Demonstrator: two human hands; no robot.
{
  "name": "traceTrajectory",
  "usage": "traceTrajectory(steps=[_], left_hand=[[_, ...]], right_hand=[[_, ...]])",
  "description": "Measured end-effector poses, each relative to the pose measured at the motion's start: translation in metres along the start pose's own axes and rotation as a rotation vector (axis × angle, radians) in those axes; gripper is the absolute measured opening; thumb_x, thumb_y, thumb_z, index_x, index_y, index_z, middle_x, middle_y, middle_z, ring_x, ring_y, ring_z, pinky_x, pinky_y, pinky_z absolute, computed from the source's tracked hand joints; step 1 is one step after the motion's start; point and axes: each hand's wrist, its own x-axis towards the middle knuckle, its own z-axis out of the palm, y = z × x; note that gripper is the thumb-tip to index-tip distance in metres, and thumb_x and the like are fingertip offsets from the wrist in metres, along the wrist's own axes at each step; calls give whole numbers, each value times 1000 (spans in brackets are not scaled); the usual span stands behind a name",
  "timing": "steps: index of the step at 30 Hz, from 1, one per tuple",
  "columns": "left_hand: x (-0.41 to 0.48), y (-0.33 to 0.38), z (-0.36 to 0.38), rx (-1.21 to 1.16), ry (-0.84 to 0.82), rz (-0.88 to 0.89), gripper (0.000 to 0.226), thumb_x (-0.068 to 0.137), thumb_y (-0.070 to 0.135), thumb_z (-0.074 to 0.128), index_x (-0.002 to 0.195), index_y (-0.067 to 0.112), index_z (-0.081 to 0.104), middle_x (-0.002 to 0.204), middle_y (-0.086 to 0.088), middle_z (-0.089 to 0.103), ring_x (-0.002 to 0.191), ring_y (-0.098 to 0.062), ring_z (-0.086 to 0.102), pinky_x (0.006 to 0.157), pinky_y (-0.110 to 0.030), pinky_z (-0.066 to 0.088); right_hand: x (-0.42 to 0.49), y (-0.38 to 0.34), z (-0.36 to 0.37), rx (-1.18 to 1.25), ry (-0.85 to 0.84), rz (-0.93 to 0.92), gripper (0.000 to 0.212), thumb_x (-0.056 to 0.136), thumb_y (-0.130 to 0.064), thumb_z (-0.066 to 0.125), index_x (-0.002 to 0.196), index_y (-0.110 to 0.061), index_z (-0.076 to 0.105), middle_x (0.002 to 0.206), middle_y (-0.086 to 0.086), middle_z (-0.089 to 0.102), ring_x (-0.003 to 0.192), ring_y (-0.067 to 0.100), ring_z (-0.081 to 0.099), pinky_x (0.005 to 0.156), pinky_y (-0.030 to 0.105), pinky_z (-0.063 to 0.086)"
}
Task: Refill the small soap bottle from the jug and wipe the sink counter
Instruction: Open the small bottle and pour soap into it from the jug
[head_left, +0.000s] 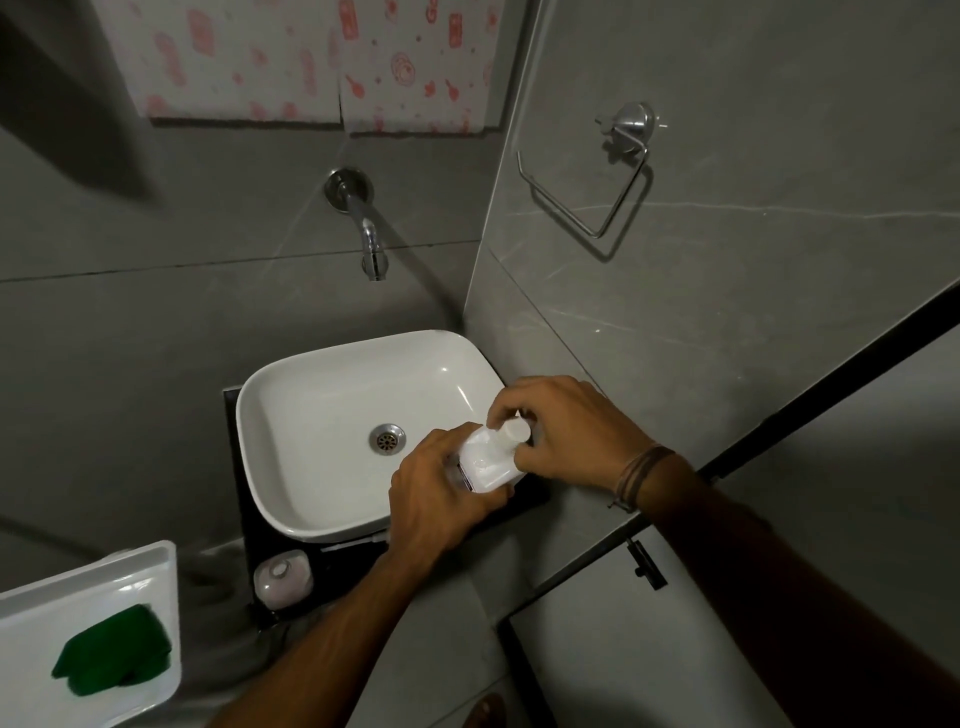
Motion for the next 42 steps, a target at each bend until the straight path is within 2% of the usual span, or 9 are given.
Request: traceTrajectory(steps=[3,9,14,19,24,29,34,39,42], left_hand=[[-1,-5,1,-21,-9,-1,75,54,60,88,123,52,59,103,31,64,97,17,62,80,-10,49],[-23,-27,-7,-125,18,-3,69,60,42,97,123,42,70,120,15,75,110,-7,71,88,-27,60],[-53,-52,-15,-132,18,-24,70,59,29,101,123,38,73,120,12,76,112,-9,73,88,-24,60],[-77,-76,-15,-42,4,-50,73,55,35,98,123,39,73,122,11,76,111,-8,73,87,-38,62],[-86,-88,-14,-15,14,-54,75,55,34,100,124,42,72,124,11,75,114,-11,72,89,-30,60],[-84,-91,-14,-31,18,-85,73,58,31,100,125,37,72,122,10,74,112,-13,72,88,-17,55],[-86,-94,-20,-21,33,-108,71,60,31,100,126,30,72,124,9,74,112,-16,73,87,-34,61],[-89,-86,-38,-26,66,-109,76,60,29,99,131,30,69,127,11,74,114,-14,72,87,-43,63],[-90,-80,-49,-40,85,-90,75,58,31,99,127,37,67,125,15,74,114,-11,72,89,-42,63]], right_hand=[[-5,6,-3,142,155,0,37,71,-30,77,106,-36,67,101,-19,68,87,5,65,72,21,58],[-18,56,51,523,438,323,34,69,-23,81,100,-34,73,92,-20,74,78,-2,70,60,7,54],[-12,82,175,787,298,647,38,76,-5,84,110,-18,72,98,3,75,86,23,75,82,39,63],[9,83,254,830,281,807,40,78,-9,81,107,-21,56,98,3,70,93,25,71,83,41,60],[23,79,291,922,366,844,33,77,-5,75,100,-15,53,93,2,70,87,27,70,80,49,59],[25,85,308,924,353,842,37,76,-7,79,100,-16,53,95,1,71,90,27,70,80,48,59],[5,79,298,866,314,787,41,81,0,72,111,-22,54,103,-4,64,100,27,66,88,44,56],[-53,40,269,852,74,489,92,72,3,69,139,-54,39,142,-28,49,134,-2,47,106,31,48],[-75,-3,261,839,47,274,112,67,-15,77,156,-48,16,155,-32,34,143,-7,35,110,21,39]])
